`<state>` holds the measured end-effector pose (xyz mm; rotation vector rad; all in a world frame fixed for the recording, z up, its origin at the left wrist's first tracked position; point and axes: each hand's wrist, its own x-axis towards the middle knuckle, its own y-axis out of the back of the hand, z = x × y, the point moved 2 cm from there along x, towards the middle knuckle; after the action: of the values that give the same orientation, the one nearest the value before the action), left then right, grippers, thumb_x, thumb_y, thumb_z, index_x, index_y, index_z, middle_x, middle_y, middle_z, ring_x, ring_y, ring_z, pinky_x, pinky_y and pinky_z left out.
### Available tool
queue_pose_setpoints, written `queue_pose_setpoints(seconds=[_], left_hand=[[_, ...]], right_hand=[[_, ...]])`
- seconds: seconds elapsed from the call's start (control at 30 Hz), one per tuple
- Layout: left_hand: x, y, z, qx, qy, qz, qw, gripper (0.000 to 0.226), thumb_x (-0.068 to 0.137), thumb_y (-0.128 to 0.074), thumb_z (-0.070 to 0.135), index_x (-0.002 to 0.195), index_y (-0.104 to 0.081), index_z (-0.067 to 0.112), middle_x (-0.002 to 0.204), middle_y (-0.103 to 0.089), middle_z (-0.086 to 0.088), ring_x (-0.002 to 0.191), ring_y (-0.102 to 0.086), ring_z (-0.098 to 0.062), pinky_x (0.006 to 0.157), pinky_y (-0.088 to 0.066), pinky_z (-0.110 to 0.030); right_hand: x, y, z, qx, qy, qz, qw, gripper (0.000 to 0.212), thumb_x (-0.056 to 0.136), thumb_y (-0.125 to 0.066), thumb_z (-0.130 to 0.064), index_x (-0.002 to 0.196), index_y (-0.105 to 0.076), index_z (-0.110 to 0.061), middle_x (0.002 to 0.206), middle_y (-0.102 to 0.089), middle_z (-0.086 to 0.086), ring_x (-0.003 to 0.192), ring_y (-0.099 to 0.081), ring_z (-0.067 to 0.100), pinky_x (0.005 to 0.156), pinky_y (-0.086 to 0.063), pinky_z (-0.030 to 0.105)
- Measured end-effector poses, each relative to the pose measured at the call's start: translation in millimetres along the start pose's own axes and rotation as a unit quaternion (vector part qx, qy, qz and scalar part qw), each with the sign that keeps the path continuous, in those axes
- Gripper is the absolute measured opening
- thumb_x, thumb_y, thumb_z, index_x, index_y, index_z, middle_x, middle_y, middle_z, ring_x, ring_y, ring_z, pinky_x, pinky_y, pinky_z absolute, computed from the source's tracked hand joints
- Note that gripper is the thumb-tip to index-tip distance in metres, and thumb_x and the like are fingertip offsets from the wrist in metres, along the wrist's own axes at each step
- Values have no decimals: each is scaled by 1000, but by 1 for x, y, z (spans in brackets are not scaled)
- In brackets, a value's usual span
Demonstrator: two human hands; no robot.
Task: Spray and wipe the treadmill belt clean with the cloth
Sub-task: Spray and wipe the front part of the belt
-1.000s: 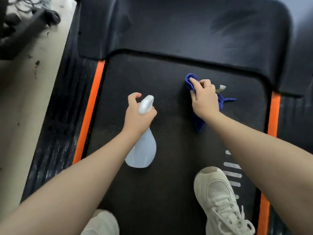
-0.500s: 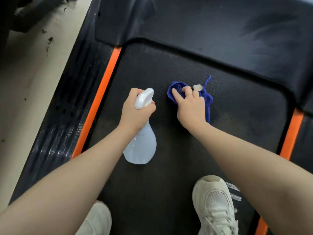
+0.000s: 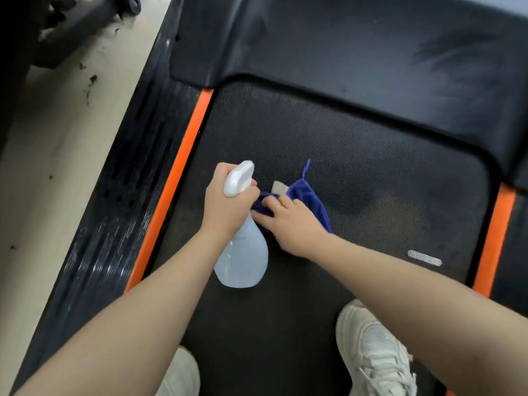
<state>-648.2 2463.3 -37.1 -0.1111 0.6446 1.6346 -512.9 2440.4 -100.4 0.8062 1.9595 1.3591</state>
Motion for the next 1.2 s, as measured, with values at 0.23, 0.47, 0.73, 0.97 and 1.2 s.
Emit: queue_pose_setpoints(seconds=[0.23, 0.47, 0.73, 0.97, 1.2], left_hand=[[2, -4, 1, 38, -26, -58, 997, 32, 71, -62, 15, 101, -53, 17, 93, -67, -2, 90, -63, -16, 73, -49, -27], [13, 4, 12, 69, -75, -80, 992, 38, 77, -62, 1, 110, -52, 16, 92, -64, 0, 86, -60, -12, 64, -42, -9], [24, 15, 10, 19, -60, -102, 993, 39, 69, -61, 11, 104, -53, 25, 86, -63, 5, 84, -60, -8, 72, -49, -21], [29, 19, 4, -1, -70, -112, 991, 40, 66, -59, 14, 104, -56, 22, 86, -64, 7, 87, -62, -10, 72, -50, -22], [29, 12, 5, -11, -54, -136, 989, 41, 62, -59, 15, 103, -57, 20, 88, -65, 5, 85, -62, -7, 75, -48, -26]], right_hand=[[17, 41, 71, -84, -312, 3, 946, 56, 91, -43, -13, 144, -28, -19, 137, -35, 19, 111, -42, 36, 80, -38, 42], [-8, 7, 11, -77, 36, -70, 994, 56, 68, -70, -20, 123, -60, -25, 111, -61, 9, 91, -59, 29, 60, -45, 32], [-3, 27, 12, -77, -219, -36, 972, 62, 86, -57, -20, 143, -32, -19, 136, -39, 16, 109, -46, 35, 79, -42, 39], [-2, 25, 52, -57, -326, 34, 943, 55, 85, -48, -9, 137, -45, -24, 129, -46, 22, 107, -48, 42, 73, -42, 45], [-43, 2, -5, 7, -276, 34, 960, 63, 64, -75, -6, 124, -60, -18, 109, -57, 23, 80, -56, 39, 60, -46, 40]])
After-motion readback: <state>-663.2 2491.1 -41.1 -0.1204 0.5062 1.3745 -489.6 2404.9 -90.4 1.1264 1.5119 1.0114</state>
